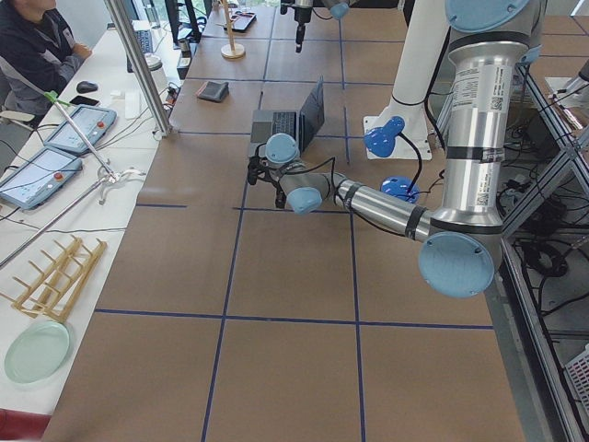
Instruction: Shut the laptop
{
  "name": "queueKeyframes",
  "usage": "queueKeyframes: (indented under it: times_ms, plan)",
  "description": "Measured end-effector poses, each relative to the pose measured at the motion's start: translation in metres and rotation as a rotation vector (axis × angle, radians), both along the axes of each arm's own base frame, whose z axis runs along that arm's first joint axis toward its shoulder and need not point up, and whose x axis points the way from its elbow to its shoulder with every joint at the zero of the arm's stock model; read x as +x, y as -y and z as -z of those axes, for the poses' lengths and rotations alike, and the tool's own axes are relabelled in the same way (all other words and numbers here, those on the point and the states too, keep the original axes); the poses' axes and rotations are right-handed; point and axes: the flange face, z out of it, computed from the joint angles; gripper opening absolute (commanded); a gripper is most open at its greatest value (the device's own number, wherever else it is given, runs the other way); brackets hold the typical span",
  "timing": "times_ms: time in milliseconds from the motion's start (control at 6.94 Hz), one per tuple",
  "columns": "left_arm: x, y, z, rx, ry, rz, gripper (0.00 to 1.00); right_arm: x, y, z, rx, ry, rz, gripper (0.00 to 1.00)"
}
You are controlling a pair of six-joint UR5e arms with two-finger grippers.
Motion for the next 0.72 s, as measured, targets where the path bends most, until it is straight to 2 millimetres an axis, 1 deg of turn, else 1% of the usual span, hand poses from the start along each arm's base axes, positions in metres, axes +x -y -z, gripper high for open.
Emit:
queueKeyframes:
  times_ms: [144,288,432,577,721]
  plan:
    - [0.024,-0.008,0.022,-0.021,-0.040,-0.019,0.11,-0.026,-0.022,0.016,-0.005,0.008,-0.005,0.25]
    - [0.047,-0.016,0.046,-0.024,-0.074,-0.050,0.04,-0.045,-0.041,0.026,0.001,0.012,0.004,0.20]
    - [0.071,-0.028,0.062,-0.020,-0.096,-0.093,0.04,-0.056,-0.057,0.031,0.009,0.015,0.026,0.18]
    - [0.090,-0.041,0.074,-0.012,-0.113,-0.135,0.02,-0.062,-0.077,0.034,0.014,0.018,0.065,0.15]
    - [0.104,-0.053,0.084,-0.005,-0.127,-0.168,0.01,-0.064,-0.099,0.036,0.019,0.018,0.111,0.09]
